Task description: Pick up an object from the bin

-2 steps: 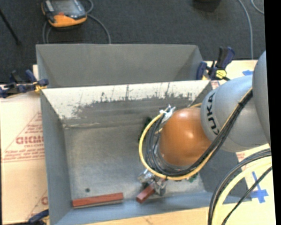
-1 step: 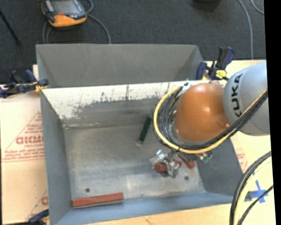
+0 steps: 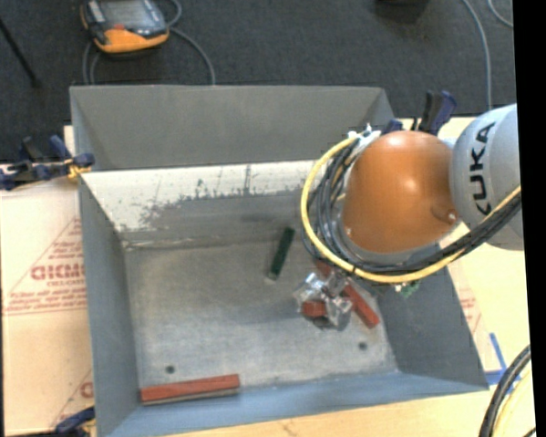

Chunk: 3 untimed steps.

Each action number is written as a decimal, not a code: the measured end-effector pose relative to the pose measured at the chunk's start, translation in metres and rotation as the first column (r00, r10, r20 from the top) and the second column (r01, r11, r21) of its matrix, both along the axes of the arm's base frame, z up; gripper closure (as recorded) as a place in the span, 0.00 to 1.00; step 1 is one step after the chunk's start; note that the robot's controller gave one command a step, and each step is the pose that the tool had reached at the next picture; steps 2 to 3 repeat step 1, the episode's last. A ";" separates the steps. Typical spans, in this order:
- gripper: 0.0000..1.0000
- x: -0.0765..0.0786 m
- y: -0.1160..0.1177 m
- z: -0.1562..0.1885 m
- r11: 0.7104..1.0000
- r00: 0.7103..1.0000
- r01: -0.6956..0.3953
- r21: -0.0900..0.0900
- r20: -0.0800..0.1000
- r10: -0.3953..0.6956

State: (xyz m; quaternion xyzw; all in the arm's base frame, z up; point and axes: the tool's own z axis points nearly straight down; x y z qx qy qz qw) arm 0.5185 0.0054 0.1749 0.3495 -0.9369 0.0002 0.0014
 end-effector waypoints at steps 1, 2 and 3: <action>1.00 0.002 0.035 0.062 0.999 0.999 -0.046 0.004 0.009 0.046; 1.00 0.002 0.035 0.062 0.999 0.999 -0.046 0.004 0.009 0.046; 1.00 0.002 0.035 0.062 0.999 0.999 -0.046 0.004 0.009 0.046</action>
Offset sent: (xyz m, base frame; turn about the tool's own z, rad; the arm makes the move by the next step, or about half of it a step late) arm -0.0378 -0.0246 0.1270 -0.3857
